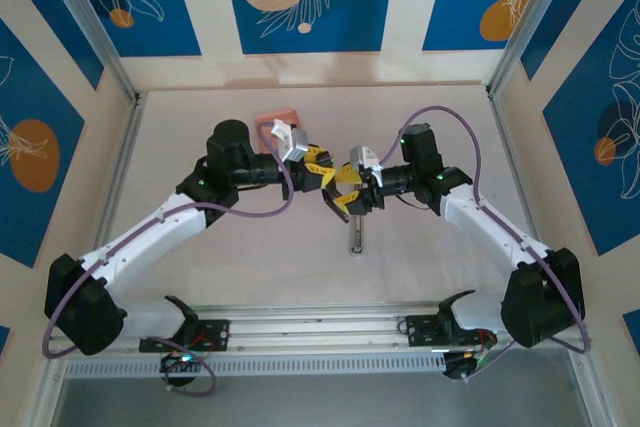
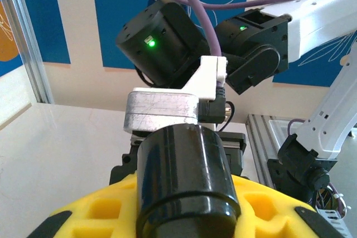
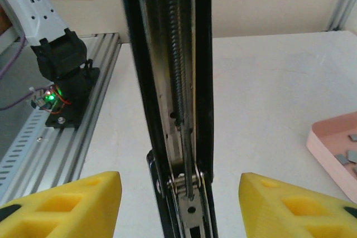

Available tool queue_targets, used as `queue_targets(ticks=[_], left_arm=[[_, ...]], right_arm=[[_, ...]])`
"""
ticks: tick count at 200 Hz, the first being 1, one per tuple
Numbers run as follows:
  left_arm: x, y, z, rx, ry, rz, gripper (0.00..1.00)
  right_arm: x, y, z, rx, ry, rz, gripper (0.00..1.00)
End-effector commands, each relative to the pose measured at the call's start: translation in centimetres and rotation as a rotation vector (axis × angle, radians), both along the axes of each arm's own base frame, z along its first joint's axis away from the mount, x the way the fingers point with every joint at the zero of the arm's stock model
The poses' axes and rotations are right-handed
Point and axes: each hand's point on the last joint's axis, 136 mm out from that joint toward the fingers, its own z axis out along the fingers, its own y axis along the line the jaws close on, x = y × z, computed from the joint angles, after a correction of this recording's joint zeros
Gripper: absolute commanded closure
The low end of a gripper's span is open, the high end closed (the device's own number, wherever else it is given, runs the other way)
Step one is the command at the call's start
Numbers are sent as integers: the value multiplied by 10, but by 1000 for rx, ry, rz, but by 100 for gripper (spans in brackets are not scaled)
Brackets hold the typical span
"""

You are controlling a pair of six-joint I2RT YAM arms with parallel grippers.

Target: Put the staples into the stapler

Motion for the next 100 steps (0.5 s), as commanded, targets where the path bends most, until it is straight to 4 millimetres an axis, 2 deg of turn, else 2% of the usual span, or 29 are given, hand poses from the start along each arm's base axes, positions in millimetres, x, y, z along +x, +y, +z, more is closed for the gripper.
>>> queue_targets(ticks=[1, 47, 79, 100], left_arm=[[-11, -1, 28, -85, -89, -56, 99], [-12, -1, 32, -99, -93, -67, 99], [-10, -1, 31, -99, -93, -61, 97], [-5, -1, 26, -89, -83, -27, 89]], right_arm=[[-8, 4, 6, 25, 25, 61, 45], [-8, 7, 6, 42, 47, 90, 57], [-9, 6, 9, 55, 49, 103, 77], [-9, 3, 11, 57, 39, 90, 88]])
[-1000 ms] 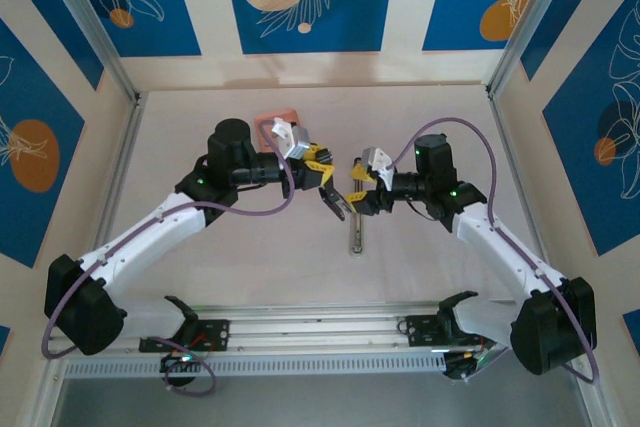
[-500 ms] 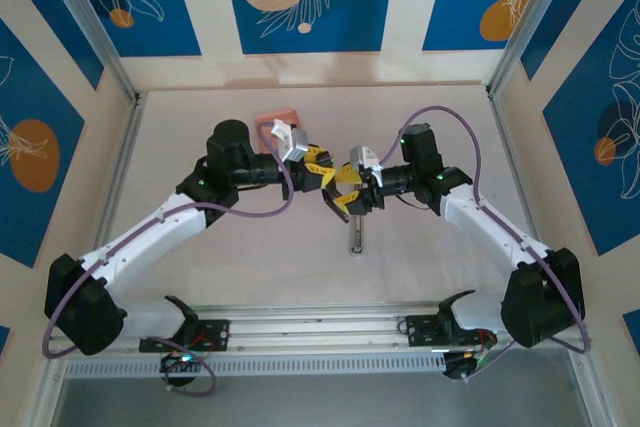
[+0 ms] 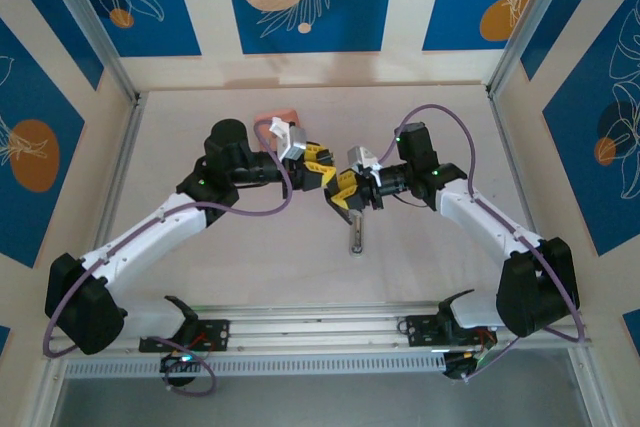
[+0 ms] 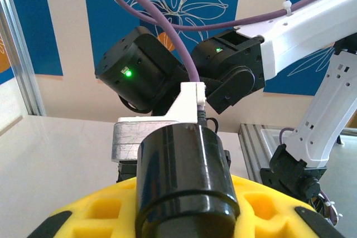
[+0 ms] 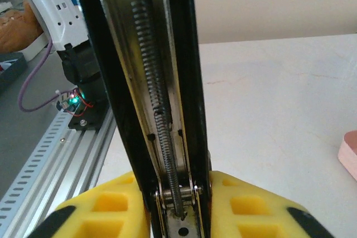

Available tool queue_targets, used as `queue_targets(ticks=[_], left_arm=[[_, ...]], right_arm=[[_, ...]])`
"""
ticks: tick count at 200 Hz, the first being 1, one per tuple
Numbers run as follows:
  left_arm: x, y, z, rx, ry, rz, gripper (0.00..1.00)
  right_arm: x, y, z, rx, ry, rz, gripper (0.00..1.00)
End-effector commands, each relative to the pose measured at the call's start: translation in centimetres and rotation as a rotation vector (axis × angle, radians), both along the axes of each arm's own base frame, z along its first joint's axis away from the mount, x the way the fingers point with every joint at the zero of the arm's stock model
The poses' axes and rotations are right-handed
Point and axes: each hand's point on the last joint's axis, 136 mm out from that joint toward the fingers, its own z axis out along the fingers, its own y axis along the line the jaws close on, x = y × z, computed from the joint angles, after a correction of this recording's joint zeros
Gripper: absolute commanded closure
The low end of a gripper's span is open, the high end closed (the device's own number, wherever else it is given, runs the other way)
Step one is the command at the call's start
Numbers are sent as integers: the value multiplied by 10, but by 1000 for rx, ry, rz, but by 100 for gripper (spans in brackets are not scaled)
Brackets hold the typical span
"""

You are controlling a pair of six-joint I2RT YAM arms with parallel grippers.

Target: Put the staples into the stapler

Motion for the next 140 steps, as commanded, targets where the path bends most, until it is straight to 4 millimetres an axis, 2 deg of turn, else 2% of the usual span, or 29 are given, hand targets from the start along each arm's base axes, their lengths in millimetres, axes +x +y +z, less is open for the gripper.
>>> queue_targets(ticks=[1, 15, 35, 54, 78, 97, 126, 140], left_arm=[[-1, 1, 17, -53, -80, 6, 88], [5, 2, 13, -48, -70, 44, 74], [15, 6, 9, -42, -57, 122, 41], [27, 12, 1, -30, -41, 212, 25], [39, 20, -12, -4, -12, 304, 11], [46, 27, -22, 23, 11, 366, 8], [65, 40, -48, 80, 61, 504, 7], [71, 43, -60, 100, 79, 536, 6]], right_arm=[[-5, -1, 14, 30, 8, 21, 88], [-3, -4, 14, 27, 7, -6, 92], [0, -9, 11, 13, 13, -68, 96], [3, -15, 5, -9, 39, -162, 99], [12, -27, -6, -39, 114, -342, 100], [21, -40, -13, -61, 185, -506, 100], [45, -81, -37, -162, 436, -894, 100], [48, -102, -53, -233, 590, -1049, 100]])
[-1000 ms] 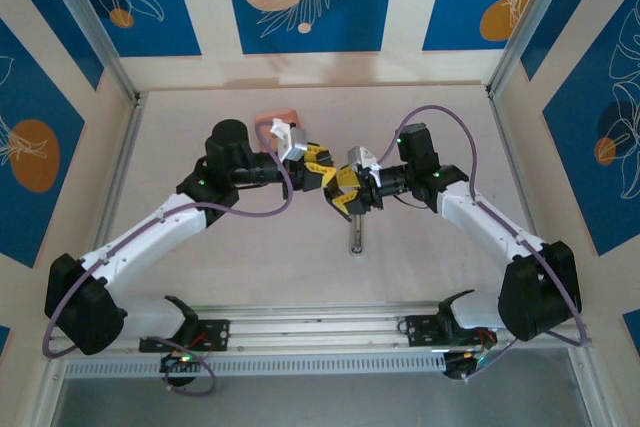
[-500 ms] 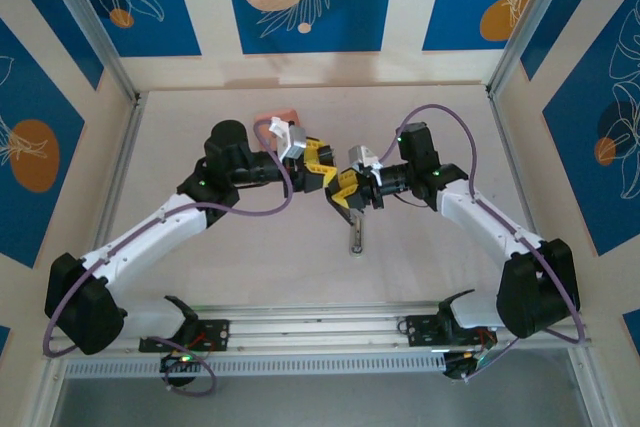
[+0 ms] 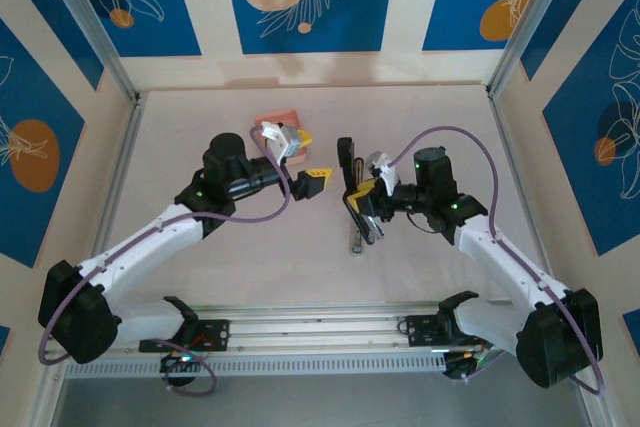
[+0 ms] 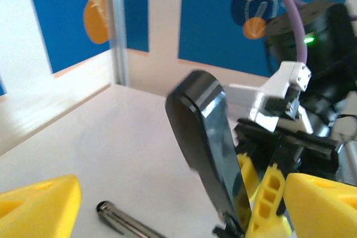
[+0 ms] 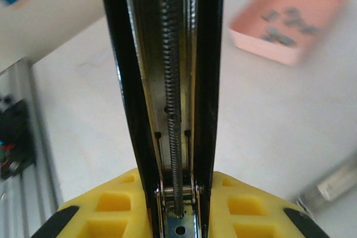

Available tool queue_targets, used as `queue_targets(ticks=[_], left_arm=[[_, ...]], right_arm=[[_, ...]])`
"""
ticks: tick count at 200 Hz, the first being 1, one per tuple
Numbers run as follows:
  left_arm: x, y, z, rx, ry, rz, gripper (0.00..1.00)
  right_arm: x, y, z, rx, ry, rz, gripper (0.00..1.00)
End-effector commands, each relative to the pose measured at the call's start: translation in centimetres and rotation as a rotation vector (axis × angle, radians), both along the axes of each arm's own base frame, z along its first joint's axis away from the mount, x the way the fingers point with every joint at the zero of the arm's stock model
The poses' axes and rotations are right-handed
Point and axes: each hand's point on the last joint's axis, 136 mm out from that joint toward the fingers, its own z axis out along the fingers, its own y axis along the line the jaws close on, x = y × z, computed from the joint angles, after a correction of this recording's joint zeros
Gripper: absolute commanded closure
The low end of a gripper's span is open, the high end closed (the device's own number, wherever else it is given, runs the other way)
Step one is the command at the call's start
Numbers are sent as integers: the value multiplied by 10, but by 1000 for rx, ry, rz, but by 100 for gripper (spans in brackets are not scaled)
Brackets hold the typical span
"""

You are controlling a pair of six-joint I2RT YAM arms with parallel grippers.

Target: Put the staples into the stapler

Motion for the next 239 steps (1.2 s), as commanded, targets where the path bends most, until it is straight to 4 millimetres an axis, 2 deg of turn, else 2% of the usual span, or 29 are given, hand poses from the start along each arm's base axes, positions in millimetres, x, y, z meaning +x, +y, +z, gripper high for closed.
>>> queue_targets(ticks=[1, 43, 97, 148, 224, 239], left_arm=[[17, 15, -21, 35, 47, 129, 6], [29, 15, -52, 72, 121, 175, 6], [40, 8, -75, 81, 200, 194, 6], [46, 0, -81, 83, 226, 176, 7], [48, -1, -88, 100, 235, 179, 8], [48, 0, -88, 101, 239, 181, 8]], right_arm=[[22, -45, -13, -53, 249, -404, 100], [27, -72, -50, -157, 431, -622, 100], [44, -91, -96, -339, 563, -742, 100], [59, -88, -119, -377, 611, -738, 100], [67, -77, -141, -433, 675, -693, 100], [66, -75, -143, -442, 688, -685, 90]])
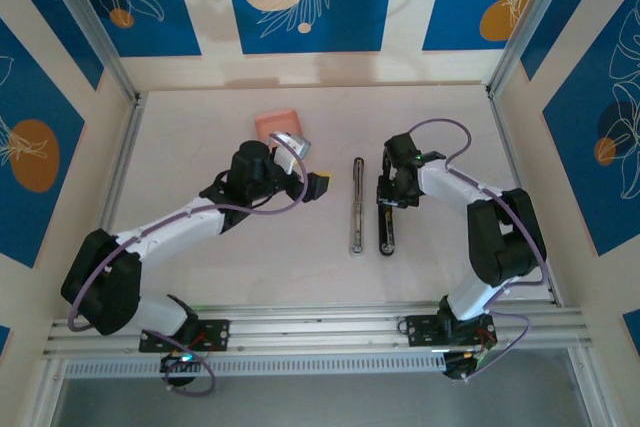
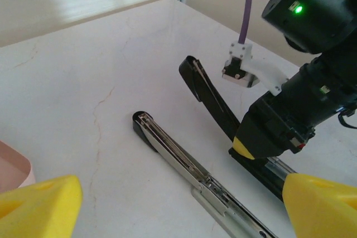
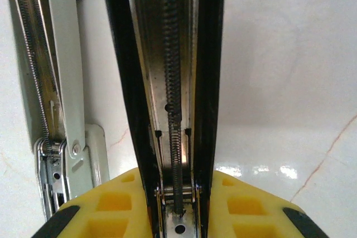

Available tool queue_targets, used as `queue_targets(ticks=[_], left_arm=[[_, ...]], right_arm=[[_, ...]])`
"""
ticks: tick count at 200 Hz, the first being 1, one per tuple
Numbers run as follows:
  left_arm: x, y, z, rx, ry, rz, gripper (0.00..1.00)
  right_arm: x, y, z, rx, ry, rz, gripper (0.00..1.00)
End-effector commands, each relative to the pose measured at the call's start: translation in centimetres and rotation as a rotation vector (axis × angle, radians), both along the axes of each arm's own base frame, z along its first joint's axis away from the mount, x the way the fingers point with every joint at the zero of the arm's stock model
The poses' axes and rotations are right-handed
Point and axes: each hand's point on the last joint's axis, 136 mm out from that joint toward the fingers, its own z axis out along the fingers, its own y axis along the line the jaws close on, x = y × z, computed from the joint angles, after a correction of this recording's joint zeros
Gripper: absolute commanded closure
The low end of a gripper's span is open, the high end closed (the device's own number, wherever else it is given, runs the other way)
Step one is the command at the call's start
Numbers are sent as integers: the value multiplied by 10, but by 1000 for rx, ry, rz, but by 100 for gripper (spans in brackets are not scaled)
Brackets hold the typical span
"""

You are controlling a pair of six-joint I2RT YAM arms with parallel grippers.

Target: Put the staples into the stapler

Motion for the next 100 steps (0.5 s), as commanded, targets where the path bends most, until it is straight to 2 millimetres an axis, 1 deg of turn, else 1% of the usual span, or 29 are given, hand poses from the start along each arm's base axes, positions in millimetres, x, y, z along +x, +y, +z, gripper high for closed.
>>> queue_targets(ticks=[1, 18, 28, 33, 62, 100], left_arm=[[5, -1, 10, -17, -12, 5, 8], [4, 0, 10, -16, -14, 8, 8], [4, 1, 11, -15, -17, 9, 8], [4, 2, 11, -14, -18, 11, 8], [3, 2, 11, -13, -18, 8, 8], [1, 3, 12, -15, -20, 9, 8]], right_arm=[[6, 10, 8, 25, -3, 23, 89], [5, 9, 8, 6, 7, 22, 70], [5, 8, 8, -8, 8, 23, 62], [5, 7, 8, -12, 10, 22, 60], [4, 5, 8, -29, 19, 20, 58], [2, 8, -2, -37, 53, 30, 57]])
